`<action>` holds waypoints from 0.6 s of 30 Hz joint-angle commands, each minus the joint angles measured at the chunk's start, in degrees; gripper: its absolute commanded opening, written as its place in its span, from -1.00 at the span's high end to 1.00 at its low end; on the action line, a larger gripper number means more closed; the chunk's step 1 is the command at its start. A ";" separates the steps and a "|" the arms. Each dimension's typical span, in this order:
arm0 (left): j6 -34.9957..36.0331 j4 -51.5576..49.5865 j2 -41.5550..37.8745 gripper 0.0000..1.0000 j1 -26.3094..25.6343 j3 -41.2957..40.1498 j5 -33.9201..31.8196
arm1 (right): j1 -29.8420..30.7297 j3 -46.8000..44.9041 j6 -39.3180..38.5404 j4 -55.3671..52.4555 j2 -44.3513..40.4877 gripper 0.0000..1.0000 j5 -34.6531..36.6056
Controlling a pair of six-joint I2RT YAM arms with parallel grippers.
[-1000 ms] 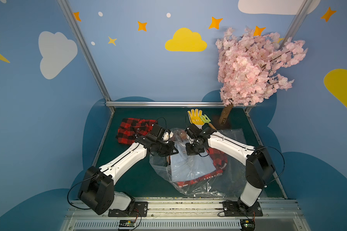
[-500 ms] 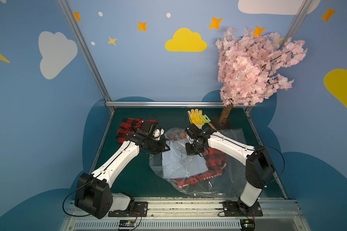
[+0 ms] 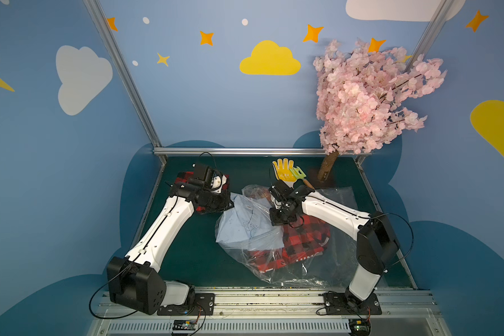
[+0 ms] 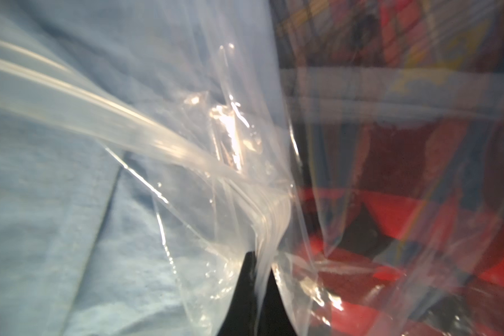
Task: Take the shirt out of the vacuum bag
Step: Take out the shirt from the vacuum bag.
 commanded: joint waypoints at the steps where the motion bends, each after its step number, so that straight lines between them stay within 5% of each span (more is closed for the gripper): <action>1: 3.25 -1.10 1.25 0.88 2.74 3.24 -5.58 | -0.06 -1.32 -0.42 -4.63 -0.19 1.00 0.21; 18: 7.18 -4.84 11.71 0.89 10.75 17.05 -11.13 | -1.13 -1.42 -0.78 -4.20 0.64 1.00 0.12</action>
